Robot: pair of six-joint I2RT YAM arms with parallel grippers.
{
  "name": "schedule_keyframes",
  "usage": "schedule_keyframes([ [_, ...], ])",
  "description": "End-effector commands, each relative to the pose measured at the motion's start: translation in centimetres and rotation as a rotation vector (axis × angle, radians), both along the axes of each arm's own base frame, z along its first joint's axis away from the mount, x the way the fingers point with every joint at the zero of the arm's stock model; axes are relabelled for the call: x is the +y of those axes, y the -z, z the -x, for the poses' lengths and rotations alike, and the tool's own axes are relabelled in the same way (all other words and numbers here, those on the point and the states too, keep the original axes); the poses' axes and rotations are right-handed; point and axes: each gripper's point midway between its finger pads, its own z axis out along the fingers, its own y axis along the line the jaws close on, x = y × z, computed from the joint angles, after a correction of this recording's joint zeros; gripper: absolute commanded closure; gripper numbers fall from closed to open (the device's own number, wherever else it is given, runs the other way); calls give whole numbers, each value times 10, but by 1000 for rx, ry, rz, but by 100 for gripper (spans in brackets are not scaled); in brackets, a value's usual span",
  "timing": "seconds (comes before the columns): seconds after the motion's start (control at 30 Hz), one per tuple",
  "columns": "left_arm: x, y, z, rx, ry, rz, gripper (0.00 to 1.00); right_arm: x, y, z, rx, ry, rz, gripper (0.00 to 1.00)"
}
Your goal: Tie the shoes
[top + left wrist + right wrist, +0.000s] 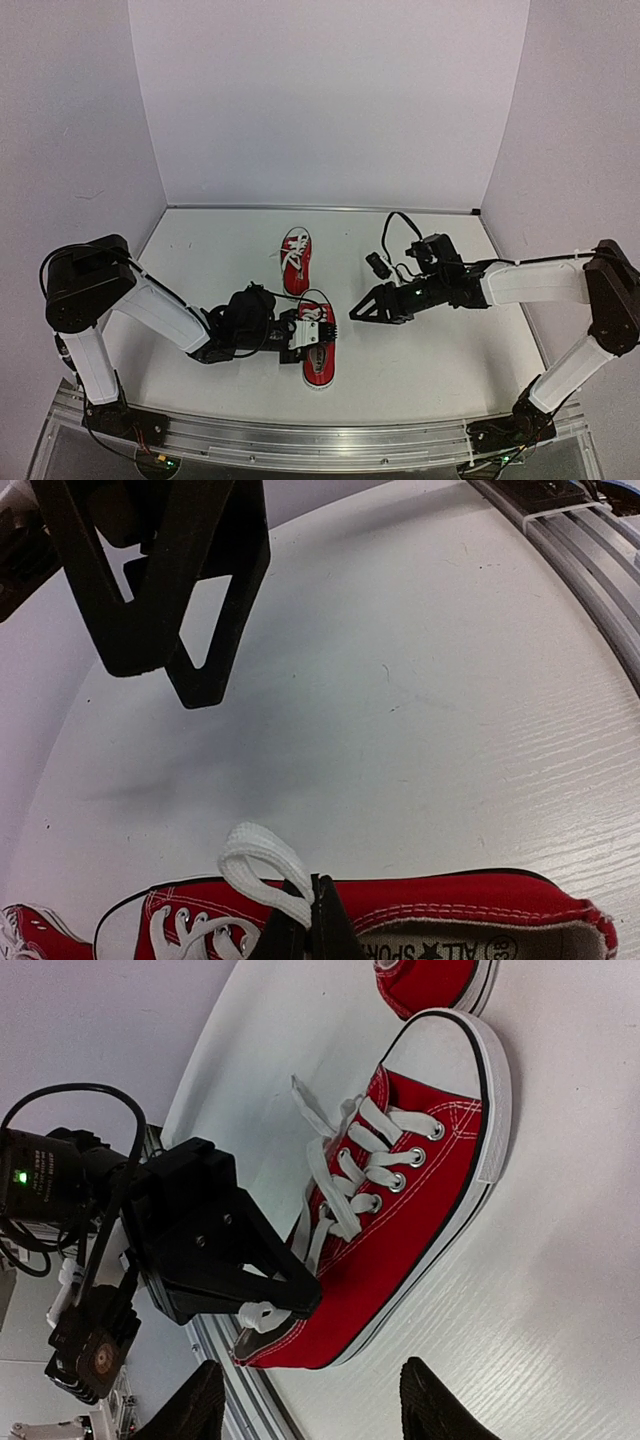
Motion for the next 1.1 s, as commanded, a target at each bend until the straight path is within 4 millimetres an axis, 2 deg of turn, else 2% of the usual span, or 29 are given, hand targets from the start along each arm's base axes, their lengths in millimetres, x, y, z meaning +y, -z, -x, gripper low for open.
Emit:
schedule_keyframes([
  [0.0,-3,-15,-5,-14,-16,57,100,19,-29,4,-44,-30,-123,44],
  [0.1,-3,-16,-5,-13,-18,61,100,32,-27,9,-39,-50,-128,45],
  [0.3,-2,-16,-6,-9,-21,62,100,52,-11,19,-16,-80,-108,50],
  [0.6,-1,-17,-6,-10,-23,69,100,59,-1,12,-3,-42,-94,57],
  [0.8,-1,-19,-7,-10,-25,74,100,66,7,14,15,-48,-90,64],
  [0.93,-1,-18,-7,-7,-27,71,100,69,14,17,26,-52,-79,71],
  [1.07,0,-18,-8,-7,-32,70,100,71,11,18,21,-59,-84,80],
])
